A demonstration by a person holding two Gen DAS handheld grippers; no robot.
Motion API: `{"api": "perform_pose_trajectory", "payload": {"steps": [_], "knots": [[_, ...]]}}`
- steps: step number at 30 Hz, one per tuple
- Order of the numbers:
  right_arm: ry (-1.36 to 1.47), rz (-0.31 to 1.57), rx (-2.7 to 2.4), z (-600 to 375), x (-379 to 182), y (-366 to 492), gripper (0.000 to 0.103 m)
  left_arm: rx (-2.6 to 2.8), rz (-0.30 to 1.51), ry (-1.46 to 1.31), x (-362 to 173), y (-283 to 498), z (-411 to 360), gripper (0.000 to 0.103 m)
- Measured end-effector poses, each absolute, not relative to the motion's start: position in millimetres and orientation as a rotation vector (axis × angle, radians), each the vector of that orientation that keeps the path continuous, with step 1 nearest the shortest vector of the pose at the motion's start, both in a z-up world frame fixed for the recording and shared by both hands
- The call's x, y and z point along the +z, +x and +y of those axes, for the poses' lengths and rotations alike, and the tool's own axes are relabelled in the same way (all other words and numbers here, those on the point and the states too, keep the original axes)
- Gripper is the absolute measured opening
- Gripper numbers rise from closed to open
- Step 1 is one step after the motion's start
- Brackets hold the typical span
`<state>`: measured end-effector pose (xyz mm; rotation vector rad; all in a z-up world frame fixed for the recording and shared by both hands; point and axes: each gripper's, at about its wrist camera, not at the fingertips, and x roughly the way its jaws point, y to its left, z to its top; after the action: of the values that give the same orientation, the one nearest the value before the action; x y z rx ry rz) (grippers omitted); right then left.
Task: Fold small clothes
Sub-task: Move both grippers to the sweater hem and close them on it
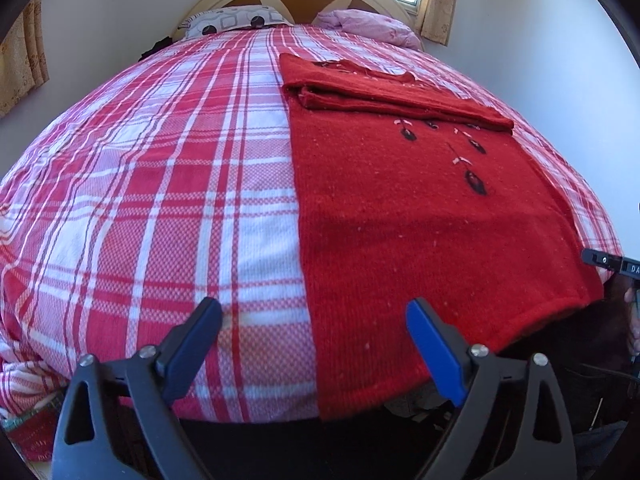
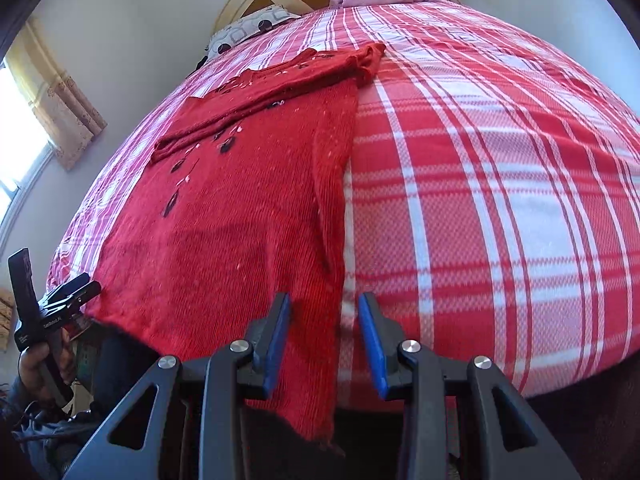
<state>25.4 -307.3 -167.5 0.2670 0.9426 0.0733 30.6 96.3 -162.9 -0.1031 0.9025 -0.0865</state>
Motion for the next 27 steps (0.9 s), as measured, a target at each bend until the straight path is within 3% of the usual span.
{"api": "perform_pose_trajectory", "payload": {"steps": [6, 14, 19, 27], "knots": [[0.265, 0.949, 0.088, -304.9, -170.1, 14.3, 0.037, -0.097, 0.904, -0.112, -161.6, 16.3, 90.0, 0.080], [0.258, 0.971, 0.130, -297.7, -173.5, 5.0, 0.037, -0.129, 0.911, -0.112, -162.1, 8.7, 83.0, 0.073], [0.280, 0.984, 0.150, -298.9, -176.8, -2.2, 0.037, -0.161, 0.922, -0.154, -159.6, 5.8, 85.7, 0.054], [0.309, 1.003, 0.178, -301.3, -184.5, -9.8, 0.037, -0.182, 0.965, -0.158, -163.7, 2.3, 81.9, 0.050]]}}
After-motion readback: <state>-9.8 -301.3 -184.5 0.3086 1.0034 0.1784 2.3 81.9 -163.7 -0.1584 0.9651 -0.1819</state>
